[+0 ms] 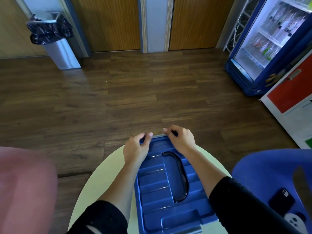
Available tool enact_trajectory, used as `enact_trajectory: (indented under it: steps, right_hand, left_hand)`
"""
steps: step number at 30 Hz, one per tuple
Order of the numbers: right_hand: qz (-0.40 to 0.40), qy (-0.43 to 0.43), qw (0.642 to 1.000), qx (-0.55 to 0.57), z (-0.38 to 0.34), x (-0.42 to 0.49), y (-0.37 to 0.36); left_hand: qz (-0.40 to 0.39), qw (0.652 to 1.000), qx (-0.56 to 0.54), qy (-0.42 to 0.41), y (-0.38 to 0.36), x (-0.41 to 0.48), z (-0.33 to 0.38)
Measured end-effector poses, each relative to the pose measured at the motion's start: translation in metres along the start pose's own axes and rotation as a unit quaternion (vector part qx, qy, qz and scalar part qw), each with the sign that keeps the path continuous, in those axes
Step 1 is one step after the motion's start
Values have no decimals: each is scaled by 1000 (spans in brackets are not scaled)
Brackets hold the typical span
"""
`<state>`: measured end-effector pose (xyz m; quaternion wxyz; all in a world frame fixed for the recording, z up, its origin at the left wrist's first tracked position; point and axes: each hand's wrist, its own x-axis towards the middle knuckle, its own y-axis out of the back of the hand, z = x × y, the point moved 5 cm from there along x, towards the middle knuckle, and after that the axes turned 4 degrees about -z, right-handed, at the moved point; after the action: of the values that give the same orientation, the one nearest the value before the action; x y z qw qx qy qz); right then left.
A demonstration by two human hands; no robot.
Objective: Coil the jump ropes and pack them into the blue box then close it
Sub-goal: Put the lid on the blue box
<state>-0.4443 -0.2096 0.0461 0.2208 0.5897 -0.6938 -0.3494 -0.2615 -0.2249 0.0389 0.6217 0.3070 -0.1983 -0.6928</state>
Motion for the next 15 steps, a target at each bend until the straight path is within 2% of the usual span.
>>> enact_trajectory:
  steps: [6,15]
  right_hand:
    - [-6,-2,996,89,8,4,2]
    - [-27,25,995,92,4,-8,7]
  left_hand:
    - [-9,998,-62,-19,1,5,-1]
    - [-55,995,-43,-71,0,-2,2]
